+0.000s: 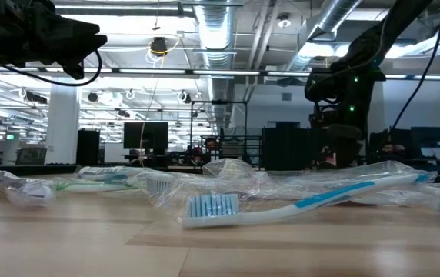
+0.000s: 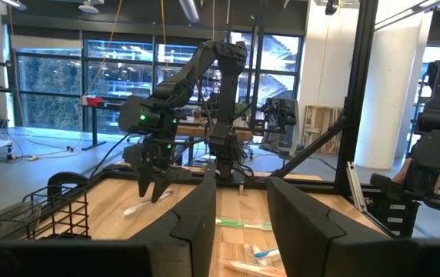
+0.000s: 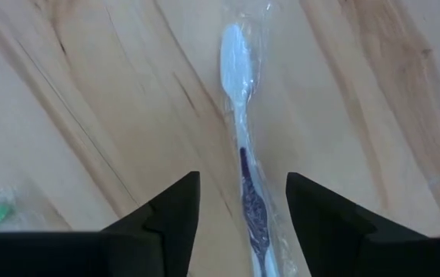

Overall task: Pick & Place toothbrushing station
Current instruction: Put the purple toothbrush into the mesh organizer

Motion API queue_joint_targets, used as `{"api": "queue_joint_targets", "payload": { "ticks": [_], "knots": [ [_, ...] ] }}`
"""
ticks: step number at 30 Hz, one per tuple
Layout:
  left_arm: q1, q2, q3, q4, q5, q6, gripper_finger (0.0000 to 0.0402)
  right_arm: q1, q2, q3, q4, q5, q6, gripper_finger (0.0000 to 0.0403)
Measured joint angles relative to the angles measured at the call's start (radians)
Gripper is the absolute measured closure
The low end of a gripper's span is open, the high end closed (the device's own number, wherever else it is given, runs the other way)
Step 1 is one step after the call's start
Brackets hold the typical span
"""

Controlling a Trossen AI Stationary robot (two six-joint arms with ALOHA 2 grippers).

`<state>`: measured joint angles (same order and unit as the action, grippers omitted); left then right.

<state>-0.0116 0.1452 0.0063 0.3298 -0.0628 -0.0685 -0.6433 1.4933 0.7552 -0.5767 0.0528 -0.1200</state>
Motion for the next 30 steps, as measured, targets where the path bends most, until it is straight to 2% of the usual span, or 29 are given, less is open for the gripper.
{"api": "queue_joint_targets", "payload": {
  "ticks": [30],
  "knots": [
    [0.000,0.000,0.000,0.000,0.000,0.000,0.0289,-0.048,0.000,-0.001,0.012,0.023,-0.046,0.0251]
  ]
}}
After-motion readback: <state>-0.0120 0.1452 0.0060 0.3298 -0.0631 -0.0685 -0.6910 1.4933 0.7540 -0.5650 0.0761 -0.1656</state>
